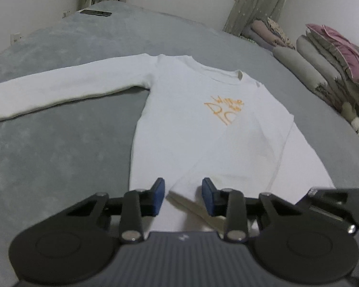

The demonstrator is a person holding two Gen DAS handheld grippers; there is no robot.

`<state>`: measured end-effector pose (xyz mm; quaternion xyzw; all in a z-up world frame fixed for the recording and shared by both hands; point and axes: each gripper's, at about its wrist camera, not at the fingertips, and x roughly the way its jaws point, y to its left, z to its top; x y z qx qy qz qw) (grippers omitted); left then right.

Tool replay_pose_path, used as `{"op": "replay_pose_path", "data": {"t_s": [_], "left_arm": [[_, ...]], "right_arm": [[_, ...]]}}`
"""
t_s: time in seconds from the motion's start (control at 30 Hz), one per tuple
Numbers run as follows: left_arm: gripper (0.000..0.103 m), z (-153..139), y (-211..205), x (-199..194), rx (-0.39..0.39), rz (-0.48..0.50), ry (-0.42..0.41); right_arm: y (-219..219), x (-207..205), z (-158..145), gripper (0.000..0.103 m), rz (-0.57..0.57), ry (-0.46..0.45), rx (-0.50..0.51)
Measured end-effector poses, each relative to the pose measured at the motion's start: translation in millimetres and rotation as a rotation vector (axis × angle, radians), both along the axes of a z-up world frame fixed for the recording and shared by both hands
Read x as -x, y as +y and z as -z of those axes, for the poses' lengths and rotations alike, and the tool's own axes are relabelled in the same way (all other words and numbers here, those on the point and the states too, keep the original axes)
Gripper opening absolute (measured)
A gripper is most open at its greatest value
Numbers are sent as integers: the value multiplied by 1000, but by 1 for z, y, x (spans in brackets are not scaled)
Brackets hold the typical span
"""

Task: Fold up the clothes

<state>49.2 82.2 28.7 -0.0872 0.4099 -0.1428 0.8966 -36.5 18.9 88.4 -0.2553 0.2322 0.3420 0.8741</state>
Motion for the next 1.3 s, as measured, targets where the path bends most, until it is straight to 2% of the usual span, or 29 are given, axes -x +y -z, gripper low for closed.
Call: {"op": "replay_pose_path", "data": {"t_s": [0.07,0.13,0.23,0.3,0.37,0.43,0.5,0.57,0.67,0.77,0.9,0.97,1.0,1.03,1.2,1.3], "left_arm": [[21,-1,1,1,3,2,2],[21,-2,4,2,20,4,6],[22,-2,5,2,49,18,19],[30,0,4,2,63,33,30],[30,1,4,1,75,32,40],[24,2,4,0,84,25,43],[11,2,6,0,105,11,44],[6,1,10,-1,142,-5,47],[5,-1,12,-1,155,-24,30],[4,-2,12,0,153,-39,19],[4,-6,15,2,171,-54,-4],[4,-7,15,2,161,-56,-11],[4,-6,13,3,138,-56,-13],[4,-5,10,2,112,-53,-10],[4,-5,6,3,79,-45,-15],[4,-5,7,3,83,-44,-17]], "right_arm": [[7,0,7,16,9,-10,38],[7,2,3,15,23,-17,27],[-1,4,-9,15,54,-8,-52],[-8,3,-17,15,71,17,-112],[-13,0,-19,15,72,53,-146],[-13,-1,-18,15,75,66,-148],[-12,1,-17,15,77,49,-152],[-9,4,-19,15,82,11,-169],[-9,7,-24,15,105,-11,-217],[-6,8,-20,15,105,-5,-198],[-12,5,-21,17,60,48,-194],[-27,0,-29,23,25,83,-215],[-38,-5,-32,34,43,93,-226],[-55,-14,-34,42,112,93,-231],[-136,-59,-39,44,454,93,-248],[-179,-90,-28,40,625,89,-244]]}}
